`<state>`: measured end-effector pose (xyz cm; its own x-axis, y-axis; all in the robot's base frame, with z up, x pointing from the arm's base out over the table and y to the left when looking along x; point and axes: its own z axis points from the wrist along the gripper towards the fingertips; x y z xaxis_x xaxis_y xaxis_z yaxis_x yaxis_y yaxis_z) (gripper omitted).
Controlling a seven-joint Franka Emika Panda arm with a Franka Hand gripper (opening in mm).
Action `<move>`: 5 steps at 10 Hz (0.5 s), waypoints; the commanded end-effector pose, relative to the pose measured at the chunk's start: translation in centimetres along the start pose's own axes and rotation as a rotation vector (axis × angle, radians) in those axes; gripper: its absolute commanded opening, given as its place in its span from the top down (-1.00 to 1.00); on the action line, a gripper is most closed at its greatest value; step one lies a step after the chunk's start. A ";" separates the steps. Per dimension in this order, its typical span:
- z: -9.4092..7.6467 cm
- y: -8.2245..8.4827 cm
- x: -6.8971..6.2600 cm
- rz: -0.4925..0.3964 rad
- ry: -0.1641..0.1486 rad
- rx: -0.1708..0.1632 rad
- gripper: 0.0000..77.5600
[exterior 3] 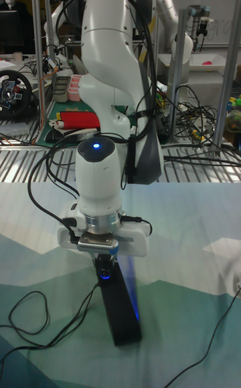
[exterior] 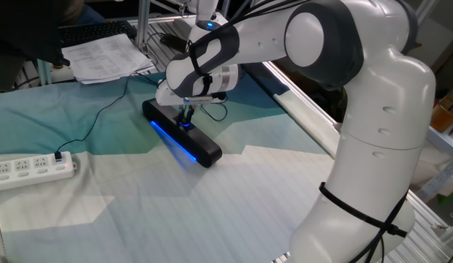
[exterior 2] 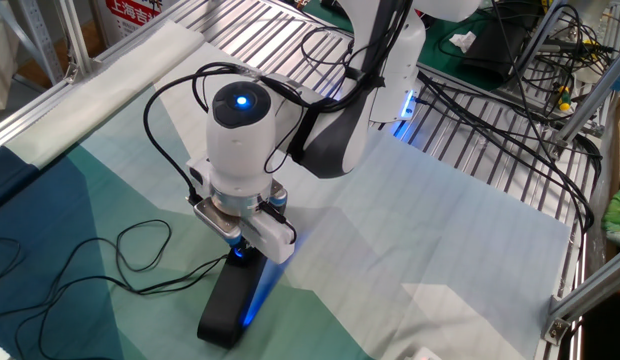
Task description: Turn the knob to decrease the volume of the speaker
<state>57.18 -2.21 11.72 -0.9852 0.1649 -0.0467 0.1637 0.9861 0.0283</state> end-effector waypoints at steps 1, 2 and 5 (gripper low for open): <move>3.9 -0.2 2.9 -0.405 0.083 0.023 0.97; 4.0 -0.2 2.9 -0.406 0.083 0.024 0.97; 4.0 -0.2 2.9 -0.397 0.073 0.030 0.97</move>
<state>57.18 -2.14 11.73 -0.9949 0.0885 -0.0486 0.0875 0.9959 0.0225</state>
